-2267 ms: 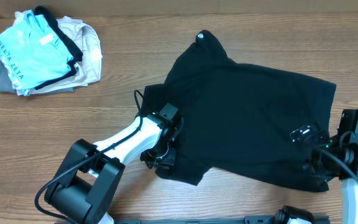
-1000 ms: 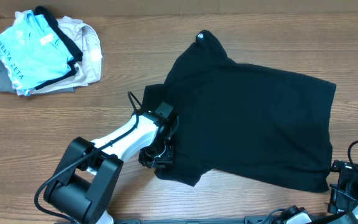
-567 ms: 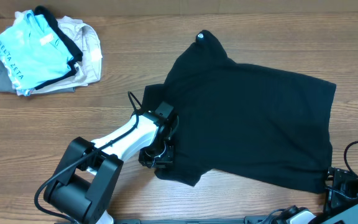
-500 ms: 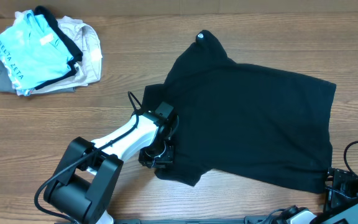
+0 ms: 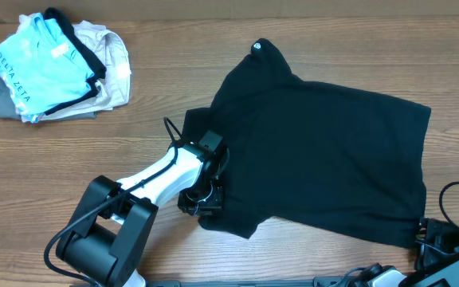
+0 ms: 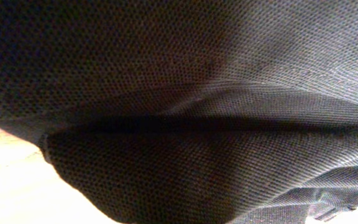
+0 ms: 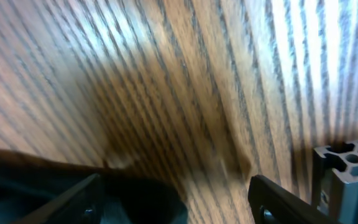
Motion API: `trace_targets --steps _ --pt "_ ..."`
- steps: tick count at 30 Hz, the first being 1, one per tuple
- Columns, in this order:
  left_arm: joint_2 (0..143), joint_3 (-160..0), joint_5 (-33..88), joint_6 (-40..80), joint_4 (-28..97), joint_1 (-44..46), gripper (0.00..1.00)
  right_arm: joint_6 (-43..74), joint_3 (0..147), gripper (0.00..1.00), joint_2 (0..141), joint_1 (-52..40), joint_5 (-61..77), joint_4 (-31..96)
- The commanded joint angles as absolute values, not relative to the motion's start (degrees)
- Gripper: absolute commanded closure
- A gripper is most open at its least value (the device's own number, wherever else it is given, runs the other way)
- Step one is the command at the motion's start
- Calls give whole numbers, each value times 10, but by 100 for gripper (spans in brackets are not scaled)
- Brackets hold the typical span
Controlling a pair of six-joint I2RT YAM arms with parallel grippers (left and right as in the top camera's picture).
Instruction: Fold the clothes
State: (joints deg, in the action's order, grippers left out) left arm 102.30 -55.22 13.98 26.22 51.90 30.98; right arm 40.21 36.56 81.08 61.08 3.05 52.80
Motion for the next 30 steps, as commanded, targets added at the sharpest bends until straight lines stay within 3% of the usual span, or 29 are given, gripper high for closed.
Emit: trace_targets --steps 1,14,20,25,26,28,30 --pt "1041 -540 121 268 507 303 95 390 338 25 811 611 63 509" --pt "1041 -540 121 268 507 303 95 371 324 39 811 611 76 474" --pt "1041 -540 121 268 507 303 96 371 363 73 811 611 78 510" --pt "1041 -540 121 268 507 303 96 366 371 73 811 611 78 522" --pt "1041 -540 121 268 507 303 96 366 371 76 811 611 78 524" --pt "1041 -540 121 268 507 303 96 366 371 96 811 611 79 526" --pt "1041 -540 121 268 509 303 96 366 372 96 811 611 87 529"
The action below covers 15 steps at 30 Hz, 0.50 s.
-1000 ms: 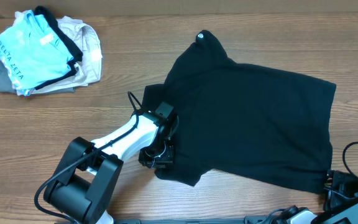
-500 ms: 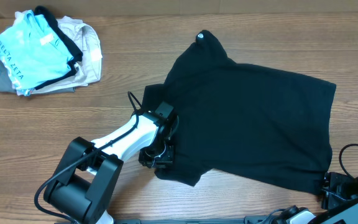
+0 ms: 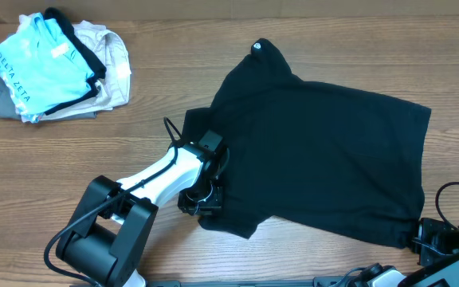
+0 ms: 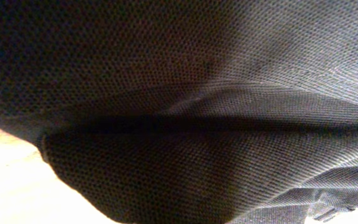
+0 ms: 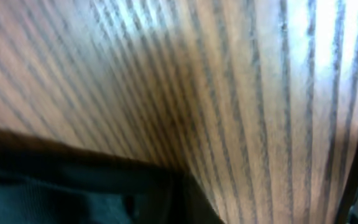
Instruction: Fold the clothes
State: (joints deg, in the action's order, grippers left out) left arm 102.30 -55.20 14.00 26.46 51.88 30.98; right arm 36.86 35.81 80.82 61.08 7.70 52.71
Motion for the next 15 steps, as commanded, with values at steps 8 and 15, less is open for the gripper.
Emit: trace_targets --steps 8,15 --pt "1001 -546 119 257 543 305 96 390 459 96 795 612 89 634" --pt "871 -546 121 293 608 316 96 391 593 96 764 612 89 763"
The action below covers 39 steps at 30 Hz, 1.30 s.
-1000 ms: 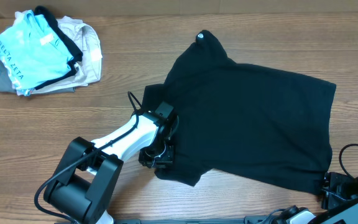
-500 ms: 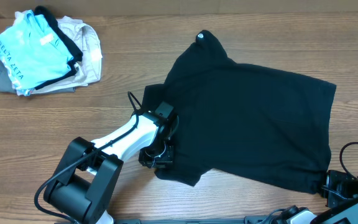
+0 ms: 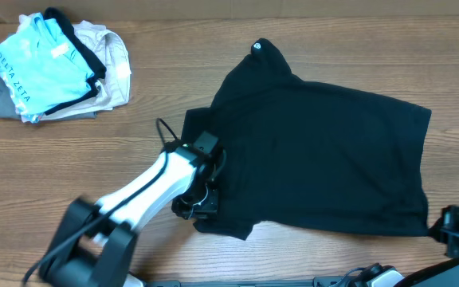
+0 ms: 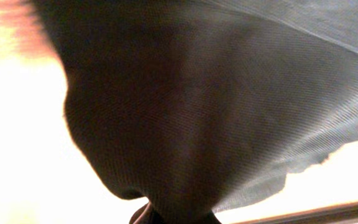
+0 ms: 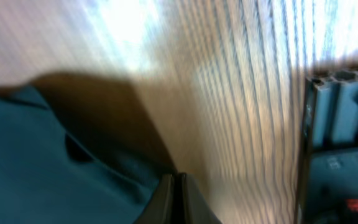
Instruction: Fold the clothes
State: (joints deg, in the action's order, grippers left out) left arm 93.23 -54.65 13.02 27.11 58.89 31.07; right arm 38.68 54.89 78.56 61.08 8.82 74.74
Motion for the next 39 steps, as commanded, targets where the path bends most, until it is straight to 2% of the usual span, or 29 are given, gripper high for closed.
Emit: trace_targets --steps 1,8,18,27,39 --pt "852 -546 121 301 622 318 96 393 606 96 761 612 89 775" --pt "738 -546 121 343 695 336 96 406 632 96 725 612 91 828" --pt "656 -546 134 405 773 375 96 406 632 96 661 612 91 841" --pt "648 -546 126 409 634 390 96 406 632 96 657 611 104 802" --pt "724 -546 -5 411 449 358 91 408 630 96 687 611 104 759"
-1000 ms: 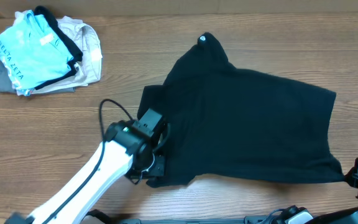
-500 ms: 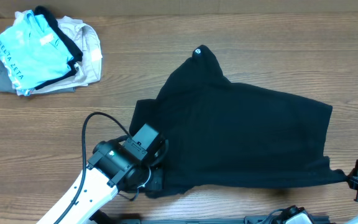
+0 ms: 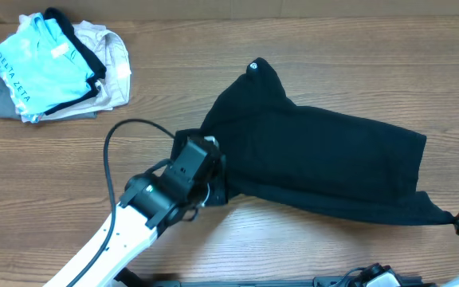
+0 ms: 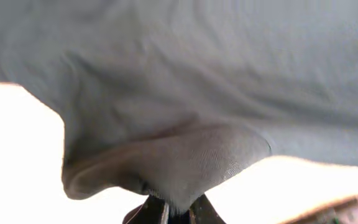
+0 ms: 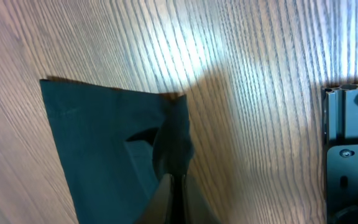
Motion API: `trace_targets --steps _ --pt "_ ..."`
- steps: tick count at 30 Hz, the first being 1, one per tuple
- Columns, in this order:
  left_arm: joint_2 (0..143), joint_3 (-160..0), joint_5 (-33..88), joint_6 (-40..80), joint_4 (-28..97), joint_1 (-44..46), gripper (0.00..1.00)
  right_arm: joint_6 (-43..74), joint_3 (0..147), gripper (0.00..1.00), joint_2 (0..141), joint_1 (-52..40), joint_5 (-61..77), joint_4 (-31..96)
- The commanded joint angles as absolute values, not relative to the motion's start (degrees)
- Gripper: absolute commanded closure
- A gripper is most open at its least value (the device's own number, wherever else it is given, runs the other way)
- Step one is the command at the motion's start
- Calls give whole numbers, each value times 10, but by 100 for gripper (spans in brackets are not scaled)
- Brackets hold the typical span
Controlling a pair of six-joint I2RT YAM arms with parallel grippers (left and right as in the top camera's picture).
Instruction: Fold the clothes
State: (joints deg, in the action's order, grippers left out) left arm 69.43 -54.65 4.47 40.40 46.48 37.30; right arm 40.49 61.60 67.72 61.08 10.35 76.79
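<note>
A black shirt (image 3: 317,159) lies across the middle and right of the wooden table (image 3: 293,48), its near edge lifted off the wood. My left gripper (image 3: 213,191) is shut on the shirt's near left corner; in the left wrist view the cloth (image 4: 185,93) hangs from the pinched jaws of my left gripper (image 4: 178,214). At the frame's right edge my right gripper (image 3: 457,219) is shut on the near right corner, seen in the right wrist view as dark fabric (image 5: 104,143) pinched at my right gripper (image 5: 174,193).
A pile of other clothes (image 3: 54,68), light blue, beige and grey, sits at the far left corner. A black cable (image 3: 114,159) loops from the left arm. A metal frame rail (image 5: 350,155) runs beyond the table's near right edge.
Both grippers have risen with the shirt's near corners. The near hem is now off the table and drawn further back, so the shirt looks narrower from above. The left arm has swung leftward.
At first the shirt lay flat, the left gripper at its near left corner and the right gripper at the near right corner. Both stayed there, then were shut on the cloth. Now both corners hang lifted and the near edge is raised.
</note>
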Motion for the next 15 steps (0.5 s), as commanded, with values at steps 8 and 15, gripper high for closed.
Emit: trace_targets --steps 8,15 --pt "815 -546 -30 360 318 318 91 408 627 96 718 592 102 732" --pt "844 -546 -43 331 233 310 89 436 594 96 721 524 101 662"
